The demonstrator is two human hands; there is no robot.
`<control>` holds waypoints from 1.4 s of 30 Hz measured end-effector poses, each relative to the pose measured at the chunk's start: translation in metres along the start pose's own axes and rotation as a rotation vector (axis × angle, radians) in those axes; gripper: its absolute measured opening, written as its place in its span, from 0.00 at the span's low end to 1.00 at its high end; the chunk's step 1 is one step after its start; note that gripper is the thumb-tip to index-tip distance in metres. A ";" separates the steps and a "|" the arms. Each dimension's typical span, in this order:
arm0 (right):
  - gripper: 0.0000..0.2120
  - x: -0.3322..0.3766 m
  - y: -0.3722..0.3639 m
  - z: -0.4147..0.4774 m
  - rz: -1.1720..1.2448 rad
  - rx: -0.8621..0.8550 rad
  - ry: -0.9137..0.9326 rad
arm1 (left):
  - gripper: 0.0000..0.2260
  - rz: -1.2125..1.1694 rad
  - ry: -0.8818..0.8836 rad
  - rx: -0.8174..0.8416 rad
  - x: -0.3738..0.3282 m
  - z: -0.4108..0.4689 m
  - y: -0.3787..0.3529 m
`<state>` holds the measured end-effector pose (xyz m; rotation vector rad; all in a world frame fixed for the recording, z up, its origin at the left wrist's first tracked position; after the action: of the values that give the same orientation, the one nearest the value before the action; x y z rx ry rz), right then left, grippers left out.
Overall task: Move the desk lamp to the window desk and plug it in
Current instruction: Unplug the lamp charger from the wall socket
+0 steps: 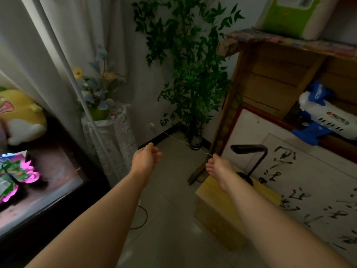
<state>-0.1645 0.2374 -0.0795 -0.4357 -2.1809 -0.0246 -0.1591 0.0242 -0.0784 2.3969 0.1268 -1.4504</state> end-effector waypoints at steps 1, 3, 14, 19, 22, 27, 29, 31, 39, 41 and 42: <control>0.24 0.002 -0.010 0.009 0.005 0.008 -0.007 | 0.17 0.001 0.003 -0.005 -0.003 0.010 0.002; 0.23 0.006 -0.026 0.027 -0.028 -0.008 0.009 | 0.17 -0.005 0.009 -0.012 -0.007 0.030 0.006; 0.21 0.024 -0.118 0.127 -0.033 -0.105 0.024 | 0.18 0.032 0.039 0.049 -0.046 0.149 0.030; 0.22 0.032 -0.160 0.168 0.019 -0.139 0.013 | 0.17 0.053 0.062 0.067 -0.056 0.205 0.037; 0.21 0.036 -0.176 0.193 0.000 -0.136 0.019 | 0.16 0.049 0.082 0.058 -0.058 0.235 0.040; 0.21 0.048 -0.208 0.250 -0.032 -0.119 0.009 | 0.14 0.012 0.101 0.029 -0.062 0.292 0.033; 0.22 0.051 -0.215 0.271 -0.060 -0.097 0.002 | 0.14 0.008 0.115 0.021 -0.062 0.307 0.029; 0.22 0.053 -0.218 0.276 -0.097 -0.081 0.001 | 0.14 -0.003 0.117 0.025 -0.061 0.309 0.029; 0.21 0.061 -0.235 0.365 -0.187 0.010 -0.031 | 0.12 -0.085 0.165 -0.038 -0.049 0.370 -0.001; 0.23 0.062 -0.239 0.393 -0.216 0.028 -0.031 | 0.11 -0.111 0.182 -0.059 -0.047 0.392 -0.013; 0.25 0.062 -0.241 0.407 -0.232 0.040 -0.034 | 0.11 -0.132 0.189 -0.070 -0.046 0.402 -0.019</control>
<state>-0.5908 0.1005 -0.2449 -0.1593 -2.2508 -0.1015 -0.5253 -0.0852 -0.2134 2.5049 0.3807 -1.2472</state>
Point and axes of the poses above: each hand's wrist, its own z-axis towards the middle knuckle, its own y-axis out of the back of the hand, x = y × z, the point moved 1 cm from there along z, towards the middle knuckle, and after that the axes turned 14 degrees about z, right-handed, at the moved point
